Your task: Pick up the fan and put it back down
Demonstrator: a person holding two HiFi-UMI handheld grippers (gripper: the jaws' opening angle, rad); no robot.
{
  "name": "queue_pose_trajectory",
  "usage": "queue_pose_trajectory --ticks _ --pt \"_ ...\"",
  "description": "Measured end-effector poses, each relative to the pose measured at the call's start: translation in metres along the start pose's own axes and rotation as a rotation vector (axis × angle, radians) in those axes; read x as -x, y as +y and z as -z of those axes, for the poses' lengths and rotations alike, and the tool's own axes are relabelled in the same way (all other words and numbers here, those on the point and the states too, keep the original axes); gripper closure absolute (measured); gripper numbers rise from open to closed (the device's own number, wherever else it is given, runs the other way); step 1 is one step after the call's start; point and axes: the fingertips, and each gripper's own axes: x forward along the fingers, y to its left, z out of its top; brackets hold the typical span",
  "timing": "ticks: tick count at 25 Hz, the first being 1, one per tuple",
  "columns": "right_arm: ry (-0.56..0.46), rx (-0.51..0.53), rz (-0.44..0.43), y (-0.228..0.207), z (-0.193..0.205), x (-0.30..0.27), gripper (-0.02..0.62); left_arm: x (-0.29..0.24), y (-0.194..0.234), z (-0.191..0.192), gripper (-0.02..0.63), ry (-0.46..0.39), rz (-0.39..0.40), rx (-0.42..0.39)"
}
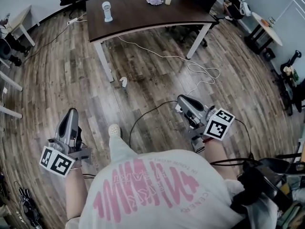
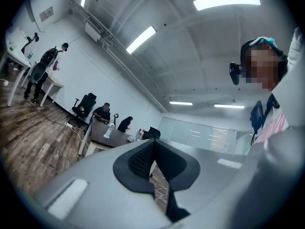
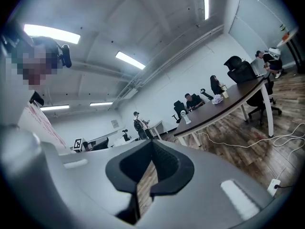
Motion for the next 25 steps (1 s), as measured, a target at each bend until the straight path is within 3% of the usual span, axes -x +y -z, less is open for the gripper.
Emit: queue_pose_trajectory --ticks 5,12,25 --pt "-0.069 -0.036 0.095 -0.025 -0.013 0.016 0.589 -0.06 0.0 0.006 0.588 0.055 0.117 0.005" --pt "-0.111 -0.049 0.152 -0.036 -0.017 -0.006 0.589 -0.117 0.023 0.001 0.588 0.084 0.23 0.003" --pt "-0.107 -0.045 0.159 -0.059 -0.05 -0.138 0.589 -0.186 0.122 -0.042 0.588 0.109 0.269 0.01"
